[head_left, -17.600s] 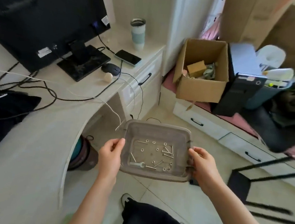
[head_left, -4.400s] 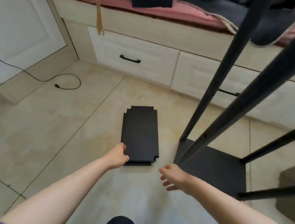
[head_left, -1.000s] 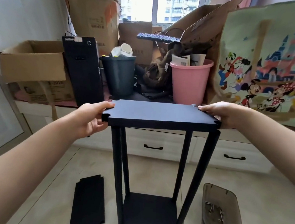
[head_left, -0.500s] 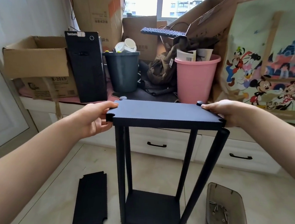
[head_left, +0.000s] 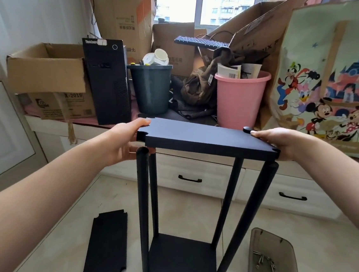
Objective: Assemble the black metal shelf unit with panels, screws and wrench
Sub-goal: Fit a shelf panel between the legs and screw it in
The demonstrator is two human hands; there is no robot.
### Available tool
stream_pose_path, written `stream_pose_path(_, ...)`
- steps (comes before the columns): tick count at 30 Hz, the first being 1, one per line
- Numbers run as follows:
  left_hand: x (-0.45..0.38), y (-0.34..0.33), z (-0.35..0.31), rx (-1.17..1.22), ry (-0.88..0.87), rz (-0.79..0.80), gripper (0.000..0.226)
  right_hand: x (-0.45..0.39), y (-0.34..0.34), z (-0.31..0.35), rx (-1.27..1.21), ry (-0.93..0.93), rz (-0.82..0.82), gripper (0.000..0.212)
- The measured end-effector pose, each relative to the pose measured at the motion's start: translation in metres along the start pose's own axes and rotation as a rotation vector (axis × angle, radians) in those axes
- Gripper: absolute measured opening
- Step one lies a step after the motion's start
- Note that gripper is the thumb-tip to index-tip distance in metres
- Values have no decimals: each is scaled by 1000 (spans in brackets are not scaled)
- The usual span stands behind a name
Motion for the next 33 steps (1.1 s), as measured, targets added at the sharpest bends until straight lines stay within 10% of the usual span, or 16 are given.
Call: stream_pose_path(33, -1, -14, 17, 105, 33, -22, 27, -20, 1, -22, 145, 117, -159, 41)
Point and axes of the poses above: each hand's wrist, its own x-axis away from the middle knuckle, its own y-axis out of the back of the hand, z = x × y, the point moved 2 cm from there along -x, towards the middle knuckle, and after that the axes turned 14 degrees about y, right-handed, at the moved point
